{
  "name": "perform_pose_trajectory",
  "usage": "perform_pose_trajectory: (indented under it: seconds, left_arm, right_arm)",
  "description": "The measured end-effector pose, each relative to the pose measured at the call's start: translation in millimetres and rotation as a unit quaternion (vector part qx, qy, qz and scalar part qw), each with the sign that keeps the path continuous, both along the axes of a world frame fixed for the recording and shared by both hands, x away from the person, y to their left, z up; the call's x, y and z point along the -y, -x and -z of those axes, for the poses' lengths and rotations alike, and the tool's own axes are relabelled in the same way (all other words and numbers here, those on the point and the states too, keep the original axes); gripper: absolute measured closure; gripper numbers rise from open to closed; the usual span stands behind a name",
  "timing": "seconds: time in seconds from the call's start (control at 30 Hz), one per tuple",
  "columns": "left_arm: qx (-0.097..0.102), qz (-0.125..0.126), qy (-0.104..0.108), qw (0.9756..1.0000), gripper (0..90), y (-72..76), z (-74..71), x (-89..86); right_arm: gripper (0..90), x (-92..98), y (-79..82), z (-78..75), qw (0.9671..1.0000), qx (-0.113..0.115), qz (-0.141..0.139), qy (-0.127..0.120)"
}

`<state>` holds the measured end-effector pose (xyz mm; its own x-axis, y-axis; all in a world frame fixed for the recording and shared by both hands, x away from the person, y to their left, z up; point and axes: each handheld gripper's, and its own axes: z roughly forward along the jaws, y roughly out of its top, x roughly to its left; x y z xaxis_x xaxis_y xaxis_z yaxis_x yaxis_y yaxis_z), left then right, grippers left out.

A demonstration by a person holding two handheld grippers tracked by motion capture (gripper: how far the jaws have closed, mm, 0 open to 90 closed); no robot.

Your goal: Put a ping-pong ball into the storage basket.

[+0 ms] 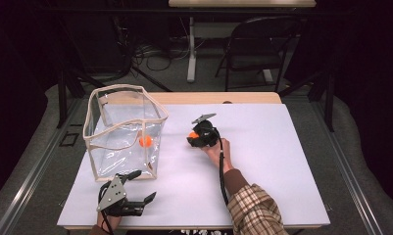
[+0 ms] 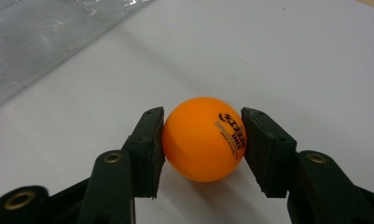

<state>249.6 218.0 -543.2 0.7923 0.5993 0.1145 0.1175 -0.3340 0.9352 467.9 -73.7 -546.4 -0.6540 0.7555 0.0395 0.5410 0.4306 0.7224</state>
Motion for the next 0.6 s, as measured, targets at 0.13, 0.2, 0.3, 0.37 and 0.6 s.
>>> perform_pose_trajectory:
  seconds: [0.13,0.2,0.3,0.37,0.6]
  left_arm:
    - [0.000,-0.001,0.000,1.0000,15.9,0.1,-0.1,-0.1]
    - [0.000,-0.001,0.001,1.0000,15.9,0.0,0.0,-0.2]
    - [0.000,0.000,0.000,1.0000,15.9,0.0,0.0,0.0]
    - [0.000,-0.001,0.001,1.0000,15.9,-0.1,0.1,-0.1]
    - [-0.001,-0.001,0.001,1.0000,15.9,0.0,0.1,-0.2]
  right_arm:
    - [50.6,3.4,2.4,-4.5,1.0000,0.001,-0.001,-0.003]
    - [50.6,5.1,3.8,-7.2,1.0000,0.005,-0.001,-0.007]
    - [50.6,8.3,6.3,-11.8,0.9999,0.011,-0.004,-0.004]
    - [50.6,10.3,7.9,-14.0,0.9999,0.011,-0.003,-0.008]
    - [50.7,16.2,13.1,-20.6,0.9999,0.010,-0.009,-0.007]
